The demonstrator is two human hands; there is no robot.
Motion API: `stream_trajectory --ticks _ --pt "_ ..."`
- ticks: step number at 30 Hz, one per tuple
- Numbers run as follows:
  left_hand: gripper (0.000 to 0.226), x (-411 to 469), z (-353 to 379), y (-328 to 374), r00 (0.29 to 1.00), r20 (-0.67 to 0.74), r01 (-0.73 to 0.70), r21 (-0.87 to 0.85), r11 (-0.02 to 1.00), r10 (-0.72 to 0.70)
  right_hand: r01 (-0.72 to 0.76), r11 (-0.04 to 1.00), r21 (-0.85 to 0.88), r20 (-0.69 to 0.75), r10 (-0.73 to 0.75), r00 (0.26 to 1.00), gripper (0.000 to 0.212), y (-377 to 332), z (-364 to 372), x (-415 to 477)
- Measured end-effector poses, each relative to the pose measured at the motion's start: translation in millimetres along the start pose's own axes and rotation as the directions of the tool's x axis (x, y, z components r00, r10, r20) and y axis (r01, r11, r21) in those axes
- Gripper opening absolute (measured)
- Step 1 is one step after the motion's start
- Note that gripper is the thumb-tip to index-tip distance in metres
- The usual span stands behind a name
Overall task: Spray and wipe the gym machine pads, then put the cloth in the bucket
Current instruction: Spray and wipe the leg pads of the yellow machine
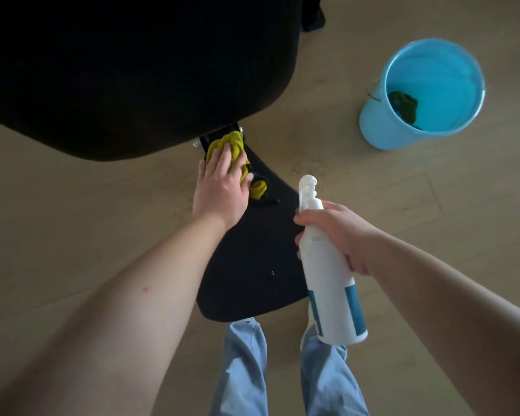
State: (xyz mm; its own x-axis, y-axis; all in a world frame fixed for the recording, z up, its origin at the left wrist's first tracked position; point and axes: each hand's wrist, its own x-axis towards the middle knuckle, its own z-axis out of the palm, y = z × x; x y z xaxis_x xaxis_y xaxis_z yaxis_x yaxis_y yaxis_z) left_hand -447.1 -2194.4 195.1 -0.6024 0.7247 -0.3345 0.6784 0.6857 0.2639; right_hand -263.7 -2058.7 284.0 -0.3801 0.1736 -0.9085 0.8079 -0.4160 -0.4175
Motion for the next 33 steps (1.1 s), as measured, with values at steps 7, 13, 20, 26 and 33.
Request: stream_trajectory --ticks 7,13,20,26,33 --pt "0.047 -56.9 -18.5 -25.6 0.957 0.032 0.272 -0.453 0.849 -0.29 -0.16 0.984 -0.076 0.175 0.171 0.97 0.025 23.2 10.4 -22.8" --pt "0.049 -23.8 -14.4 -20.7 0.995 0.046 0.1 -0.336 0.937 -0.09 -0.136 0.988 -0.072 0.127 0.145 0.981 0.023 46.5 14.5 -29.6" --pt "0.054 -40.6 22.2 14.9 1.0 -0.001 -0.024 0.063 0.998 0.024 -0.109 0.993 0.054 0.078 0.105 0.991 0.029 42.3 -1.7 -27.9" --pt "0.055 -153.9 48.6 44.4 0.94 0.15 -0.325 0.107 0.94 0.308 -0.091 0.989 0.117 0.07 0.084 0.994 0.031 32.9 -10.8 -35.5" --pt "0.078 -107.6 24.6 27.8 0.85 0.318 -0.501 0.234 0.833 0.421 -0.113 0.989 0.092 0.077 0.107 0.991 0.029 27.9 -8.3 -30.5"
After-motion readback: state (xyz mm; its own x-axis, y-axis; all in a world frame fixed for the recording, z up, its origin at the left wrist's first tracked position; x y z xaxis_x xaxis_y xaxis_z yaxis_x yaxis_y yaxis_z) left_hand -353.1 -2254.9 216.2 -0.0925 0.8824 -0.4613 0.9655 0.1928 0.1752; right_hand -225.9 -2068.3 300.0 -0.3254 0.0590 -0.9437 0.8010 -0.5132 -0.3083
